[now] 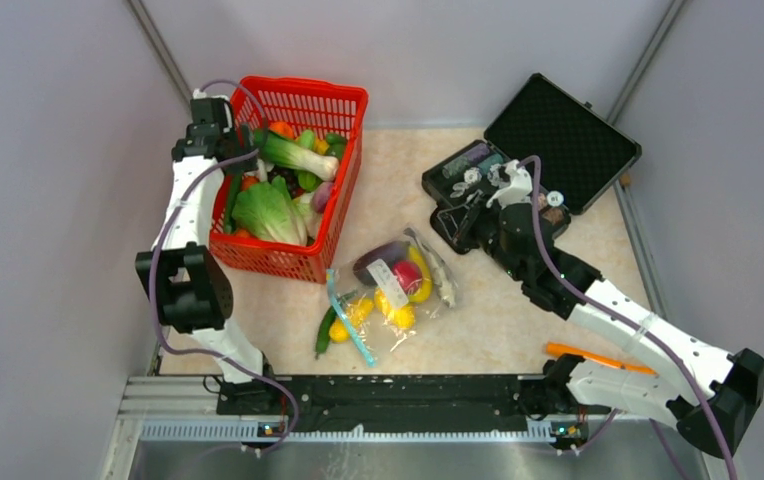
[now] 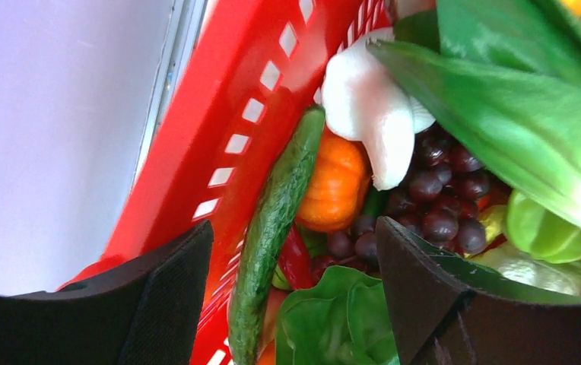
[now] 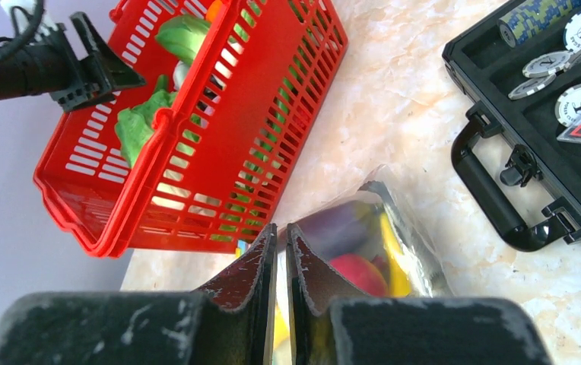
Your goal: Place the food in the zip-top bag and seal the zipper
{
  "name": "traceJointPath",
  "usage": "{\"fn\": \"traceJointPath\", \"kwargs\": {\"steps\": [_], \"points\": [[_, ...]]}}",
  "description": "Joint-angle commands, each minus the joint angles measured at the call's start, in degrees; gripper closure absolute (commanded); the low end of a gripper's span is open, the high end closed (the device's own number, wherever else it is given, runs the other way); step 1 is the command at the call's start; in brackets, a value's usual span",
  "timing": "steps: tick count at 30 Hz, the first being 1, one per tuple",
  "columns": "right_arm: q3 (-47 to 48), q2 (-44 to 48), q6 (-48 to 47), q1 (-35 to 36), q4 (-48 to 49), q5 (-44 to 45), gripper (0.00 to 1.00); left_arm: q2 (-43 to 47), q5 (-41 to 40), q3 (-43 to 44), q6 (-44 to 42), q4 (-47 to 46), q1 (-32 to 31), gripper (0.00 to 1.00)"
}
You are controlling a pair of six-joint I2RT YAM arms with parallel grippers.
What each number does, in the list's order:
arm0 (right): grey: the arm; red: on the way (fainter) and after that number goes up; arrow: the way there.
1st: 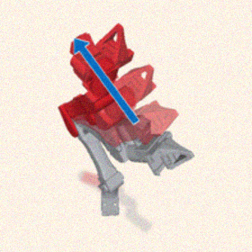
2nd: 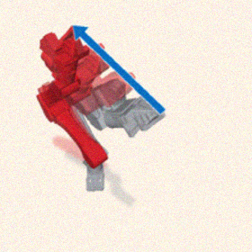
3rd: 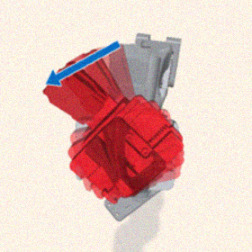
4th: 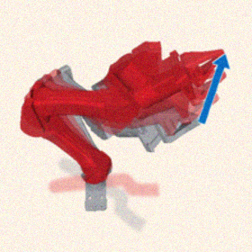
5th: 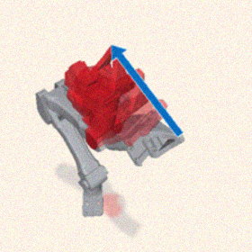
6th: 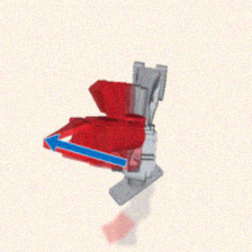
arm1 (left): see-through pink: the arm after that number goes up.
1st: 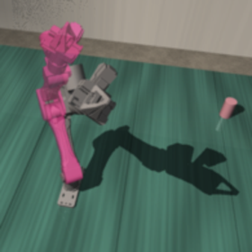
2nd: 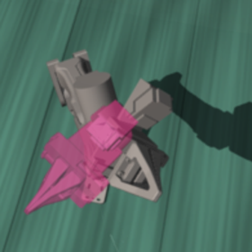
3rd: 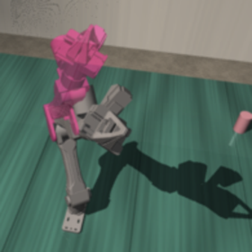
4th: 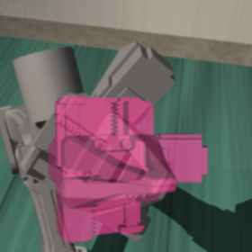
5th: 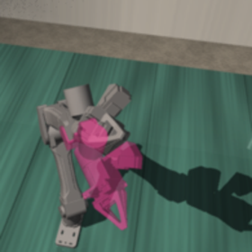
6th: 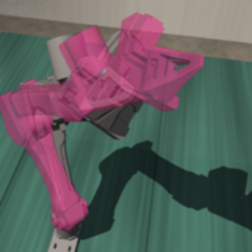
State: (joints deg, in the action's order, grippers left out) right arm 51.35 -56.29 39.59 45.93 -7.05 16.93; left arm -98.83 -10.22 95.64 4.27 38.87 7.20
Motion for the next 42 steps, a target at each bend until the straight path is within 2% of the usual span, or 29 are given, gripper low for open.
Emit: {"fn": "traceJointPath", "kwargs": {"steps": [1,5,8,11,14,15,17,20,22,28,35,38,42], "points": [[-0.24,1.17,-0.91,-0.57,1.53,1.23,0.91,-4.48,-6.41,0.95,-3.27,3.35,0.10,0.21],[-0.05,-0.82,-1.98,-0.58,1.88,-1.87,0.90,-5.78,-5.34,1.69,-2.65,5.61,0.09,0.21],[0.70,-5.27,-5.35,-0.54,2.12,-11.99,0.85,-4.18,-1.60,1.83,-1.94,5.99,0.09,0.21],[-0.67,-10.46,-6.48,0.62,4.26,-22.44,0.68,0.77,2.84,2.12,0.59,6.09,0.09,0.20],[-1.81,-13.55,-8.90,7.83,4.85,-17.63,0.40,8.12,10.54,0.54,3.38,4.40,0.01,0.19],[-1.74,-14.38,-9.57,10.19,5.37,-14.82,0.37,11.24,14.62,-1.11,3.68,2.91,0.01,0.18],[-1.65,-16.30,-11.87,14.18,7.44,-10.95,0.36,17.77,21.64,-6.90,4.64,-0.85,-0.04,0.18],[0.52,-20.57,-15.82,19.72,8.87,-6.00,0.36,27.28,26.74,-14.44,5.76,-3.47,-0.08,0.16],[1.87,-23.61,-17.43,22.46,9.78,-2.55,0.41,33.20,27.95,-18.62,6.13,-2.19,-0.16,0.17],[2.82,-29.03,-20.90,29.97,14.17,5.54,0.44,50.08,33.96,-29.27,6.40,4.84,-0.17,0.18],[8.79,-36.74,-23.43,39.01,10.49,15.17,0.42,58.05,36.47,-29.34,3.88,16.38,-1.19,0.20],[11.87,-40.79,-22.35,41.44,7.67,19.71,0.42,59.35,34.50,-29.71,8.41,21.09,-1.73,0.23],[15.55,-45.78,-18.84,43.10,2.20,26.88,0.41,61.53,33.11,-35.58,12.60,20.13,-1.71,0.27]]}}
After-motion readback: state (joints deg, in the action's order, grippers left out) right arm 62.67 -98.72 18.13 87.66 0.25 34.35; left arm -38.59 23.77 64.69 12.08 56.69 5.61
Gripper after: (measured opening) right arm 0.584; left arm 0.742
